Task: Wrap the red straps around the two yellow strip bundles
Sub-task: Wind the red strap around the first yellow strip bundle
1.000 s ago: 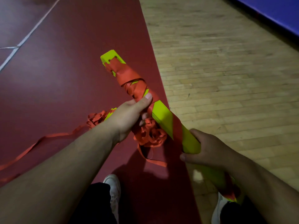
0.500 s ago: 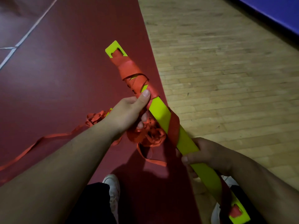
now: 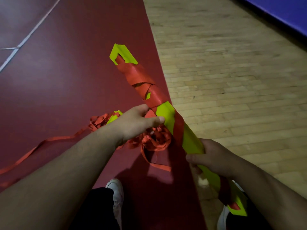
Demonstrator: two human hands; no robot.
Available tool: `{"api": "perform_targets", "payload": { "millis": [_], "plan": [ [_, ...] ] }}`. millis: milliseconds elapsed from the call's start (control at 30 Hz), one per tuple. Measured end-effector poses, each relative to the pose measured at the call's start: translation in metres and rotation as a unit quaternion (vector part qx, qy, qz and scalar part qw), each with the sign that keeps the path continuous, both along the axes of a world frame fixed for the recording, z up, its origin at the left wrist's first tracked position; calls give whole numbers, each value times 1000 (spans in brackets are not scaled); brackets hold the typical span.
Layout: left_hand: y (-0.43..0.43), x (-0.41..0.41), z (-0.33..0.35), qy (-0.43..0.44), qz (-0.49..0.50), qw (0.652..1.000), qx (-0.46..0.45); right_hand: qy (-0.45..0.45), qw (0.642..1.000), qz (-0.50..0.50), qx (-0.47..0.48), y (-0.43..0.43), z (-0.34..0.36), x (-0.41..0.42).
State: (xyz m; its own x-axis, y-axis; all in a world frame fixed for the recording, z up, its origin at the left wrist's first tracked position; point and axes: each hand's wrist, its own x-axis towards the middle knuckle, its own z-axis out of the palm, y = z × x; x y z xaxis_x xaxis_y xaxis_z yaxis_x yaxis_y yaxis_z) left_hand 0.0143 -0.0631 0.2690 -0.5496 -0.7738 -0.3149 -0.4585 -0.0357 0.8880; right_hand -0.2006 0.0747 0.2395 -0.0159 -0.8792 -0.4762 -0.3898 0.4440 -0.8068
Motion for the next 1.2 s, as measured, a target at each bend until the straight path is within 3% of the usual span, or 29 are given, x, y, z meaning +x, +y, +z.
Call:
{"api": "perform_targets", "payload": {
  "millis": [233,467,533,667,833,967,1200],
  "plan": [
    [-2,1,4,28,-18,999,5,61,996,-12,-61,-5,4,-7],
    [4,-7,11,87,20,995,43,133,988,-56,-51,-7,1,-2],
    [7,-9,15,64,25,997,30,171,982,-66,-56,-8,2,2],
    [19,-17,17,-23,-12,996,-80,187,981,-40,-42,-5,4,12],
    [19,-19,10,-87,117,988,-47,179,982,50,-32,0,2,20],
    [15,-14,1,-75,166,983,-23,216,972,43,-76,2,2,20],
    [8,-13,5,-50,126,989,-61,210,971,-11,-118,-3,8,20]
  ]
}}
